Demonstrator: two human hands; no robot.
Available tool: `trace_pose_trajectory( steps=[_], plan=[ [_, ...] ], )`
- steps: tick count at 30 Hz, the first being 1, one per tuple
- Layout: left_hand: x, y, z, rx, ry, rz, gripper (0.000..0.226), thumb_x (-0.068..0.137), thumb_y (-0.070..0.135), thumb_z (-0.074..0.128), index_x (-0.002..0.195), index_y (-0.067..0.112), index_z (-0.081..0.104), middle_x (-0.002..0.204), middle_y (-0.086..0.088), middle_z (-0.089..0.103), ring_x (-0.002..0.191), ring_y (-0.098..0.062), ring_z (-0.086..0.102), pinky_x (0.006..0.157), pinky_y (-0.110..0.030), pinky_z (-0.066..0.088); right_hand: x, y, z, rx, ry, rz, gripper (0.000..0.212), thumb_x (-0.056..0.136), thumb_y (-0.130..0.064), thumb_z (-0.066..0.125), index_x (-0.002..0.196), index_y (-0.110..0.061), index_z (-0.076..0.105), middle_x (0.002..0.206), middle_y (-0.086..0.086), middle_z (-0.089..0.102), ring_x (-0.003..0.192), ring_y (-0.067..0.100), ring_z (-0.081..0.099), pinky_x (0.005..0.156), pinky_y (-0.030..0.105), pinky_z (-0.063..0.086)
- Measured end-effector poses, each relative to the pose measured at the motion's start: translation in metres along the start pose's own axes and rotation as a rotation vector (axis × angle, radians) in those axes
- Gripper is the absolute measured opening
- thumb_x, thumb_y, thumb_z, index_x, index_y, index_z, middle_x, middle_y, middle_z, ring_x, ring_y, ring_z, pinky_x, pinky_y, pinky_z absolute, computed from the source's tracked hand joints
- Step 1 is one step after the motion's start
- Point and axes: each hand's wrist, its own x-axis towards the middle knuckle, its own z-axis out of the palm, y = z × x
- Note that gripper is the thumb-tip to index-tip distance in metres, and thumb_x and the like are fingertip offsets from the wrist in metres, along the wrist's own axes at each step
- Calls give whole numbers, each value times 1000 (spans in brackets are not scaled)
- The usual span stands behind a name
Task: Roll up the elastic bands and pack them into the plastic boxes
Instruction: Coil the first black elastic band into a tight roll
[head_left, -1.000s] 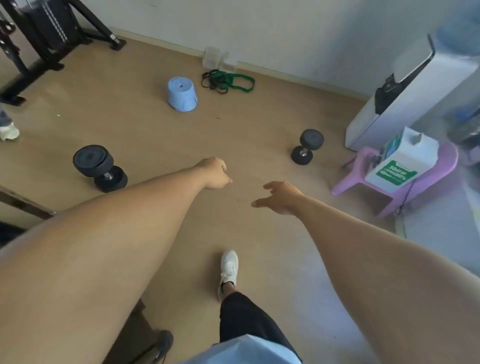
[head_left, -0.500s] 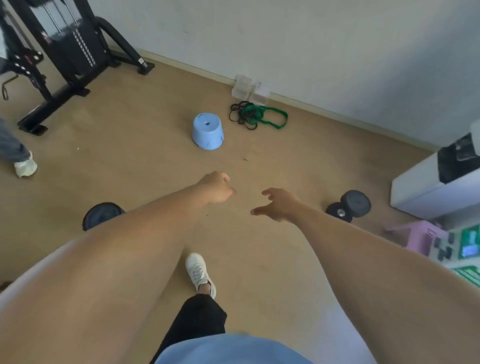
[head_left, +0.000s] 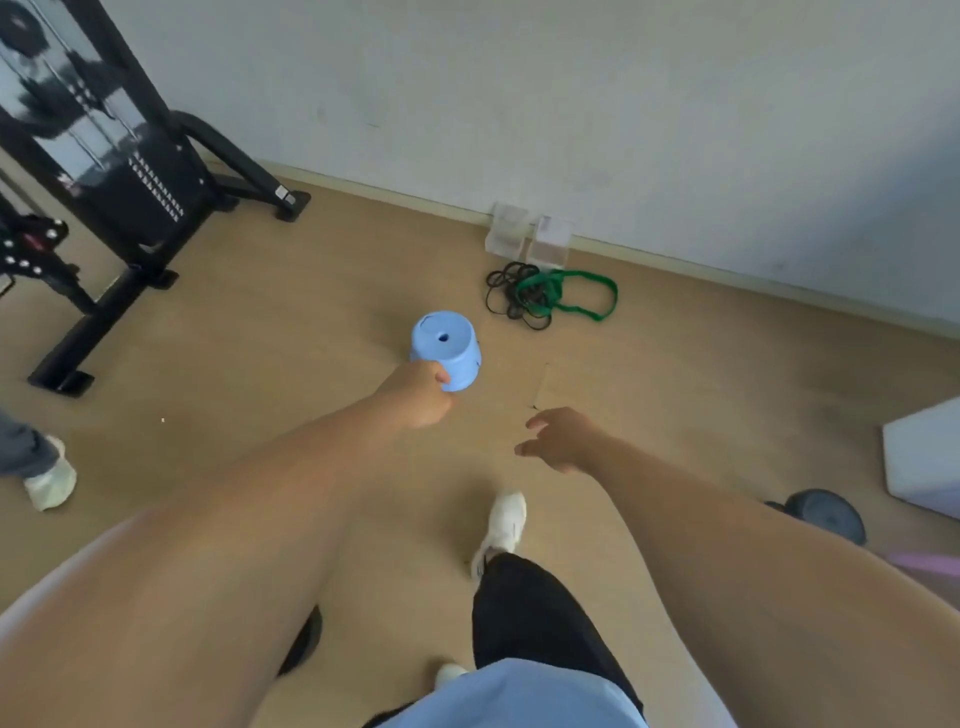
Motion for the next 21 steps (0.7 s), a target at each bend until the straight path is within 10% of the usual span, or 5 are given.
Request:
trace_pose_trajectory(
  steps=[4, 21],
  plan=[
    [111, 11, -40, 98, -90, -8, 34, 97, 31, 65, 74, 28, 41, 94, 0, 48, 89, -19, 47, 67, -25, 37, 96, -36, -49, -28, -23, 5, 62, 91, -47, 70, 145, -21, 51, 141, 5, 58, 123, 24, 60, 94, 28, 46],
    [517, 185, -261, 176, -153, 79, 27, 95, 28, 63, 116, 13, 69, 113, -8, 71, 103, -26, 64, 87, -31, 49, 393, -183, -318, 64, 53, 84, 46, 97, -35, 64, 140, -20, 56, 134, 8, 63, 113, 26, 62, 87, 29, 48]
  ],
)
